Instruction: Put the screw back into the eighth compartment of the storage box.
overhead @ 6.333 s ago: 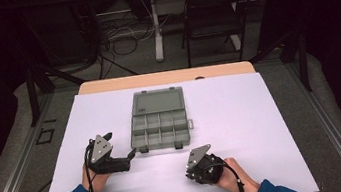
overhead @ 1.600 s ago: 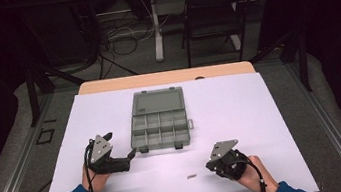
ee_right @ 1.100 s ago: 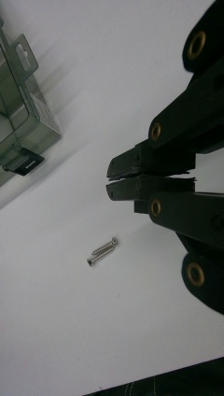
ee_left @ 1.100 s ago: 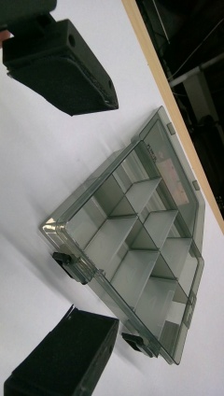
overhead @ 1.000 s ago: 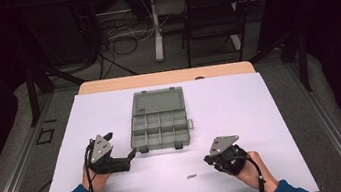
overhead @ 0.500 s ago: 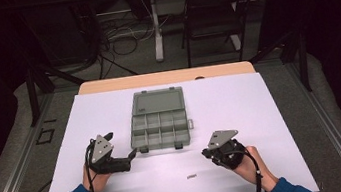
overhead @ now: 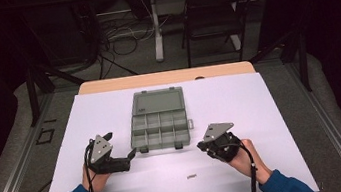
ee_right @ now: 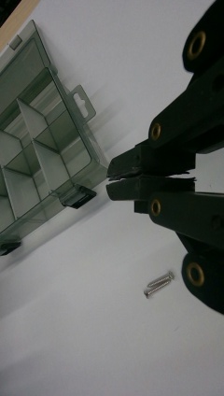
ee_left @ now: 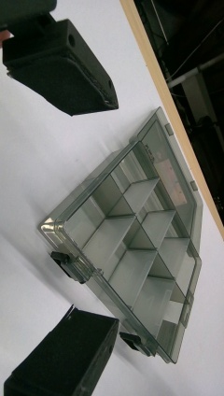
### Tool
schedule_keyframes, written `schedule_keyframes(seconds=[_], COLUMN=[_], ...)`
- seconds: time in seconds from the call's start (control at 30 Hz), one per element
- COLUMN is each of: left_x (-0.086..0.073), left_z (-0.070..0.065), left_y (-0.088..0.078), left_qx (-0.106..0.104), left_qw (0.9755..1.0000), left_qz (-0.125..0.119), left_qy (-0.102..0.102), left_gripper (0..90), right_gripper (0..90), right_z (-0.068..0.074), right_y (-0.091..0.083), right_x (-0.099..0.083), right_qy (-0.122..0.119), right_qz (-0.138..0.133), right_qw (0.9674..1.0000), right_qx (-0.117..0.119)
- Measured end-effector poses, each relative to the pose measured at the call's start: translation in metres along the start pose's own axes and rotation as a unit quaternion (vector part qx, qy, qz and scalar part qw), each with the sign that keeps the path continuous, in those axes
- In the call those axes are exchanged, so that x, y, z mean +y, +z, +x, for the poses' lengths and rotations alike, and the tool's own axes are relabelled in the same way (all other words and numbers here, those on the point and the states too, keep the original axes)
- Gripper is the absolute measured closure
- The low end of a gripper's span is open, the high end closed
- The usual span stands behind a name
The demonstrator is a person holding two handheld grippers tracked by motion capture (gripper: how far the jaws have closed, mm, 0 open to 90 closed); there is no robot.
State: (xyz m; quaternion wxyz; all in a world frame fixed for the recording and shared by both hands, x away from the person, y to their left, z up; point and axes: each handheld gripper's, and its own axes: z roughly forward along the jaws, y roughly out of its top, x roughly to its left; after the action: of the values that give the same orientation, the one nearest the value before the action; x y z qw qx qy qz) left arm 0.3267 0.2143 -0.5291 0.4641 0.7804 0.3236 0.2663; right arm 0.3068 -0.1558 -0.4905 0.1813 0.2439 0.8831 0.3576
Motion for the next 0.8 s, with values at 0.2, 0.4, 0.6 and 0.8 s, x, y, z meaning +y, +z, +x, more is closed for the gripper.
schedule_keyframes(seconds=[0.2, 0.4, 0.6, 0.8], left_x=[0.0, 0.0, 0.0, 0.0], left_z=[0.0, 0.0, -0.001, -0.001], left_y=[0.001, 0.001, 0.001, 0.001], left_qx=[-0.002, -0.003, -0.003, -0.002], left_qw=[1.0, 1.0, 1.0, 1.0], left_qz=[0.002, 0.002, 0.001, 0.0], left_qy=[0.002, 0.001, 0.0, 0.001], left_gripper=[0.0, 0.0, 0.0, 0.0], right_gripper=[88.2, 88.3, 88.3, 88.3], right_z=[-0.005, -0.011, -0.016, -0.022], right_y=[-0.001, -0.001, 0.004, 0.009], right_x=[0.006, 0.017, 0.023, 0.028], right_qy=[0.0, -0.005, -0.006, -0.003], right_qz=[0.003, -0.004, -0.004, -0.004], right_qw=[1.0, 0.9999, 0.9999, 0.9999], right_qx=[-0.007, -0.01, -0.013, -0.016])
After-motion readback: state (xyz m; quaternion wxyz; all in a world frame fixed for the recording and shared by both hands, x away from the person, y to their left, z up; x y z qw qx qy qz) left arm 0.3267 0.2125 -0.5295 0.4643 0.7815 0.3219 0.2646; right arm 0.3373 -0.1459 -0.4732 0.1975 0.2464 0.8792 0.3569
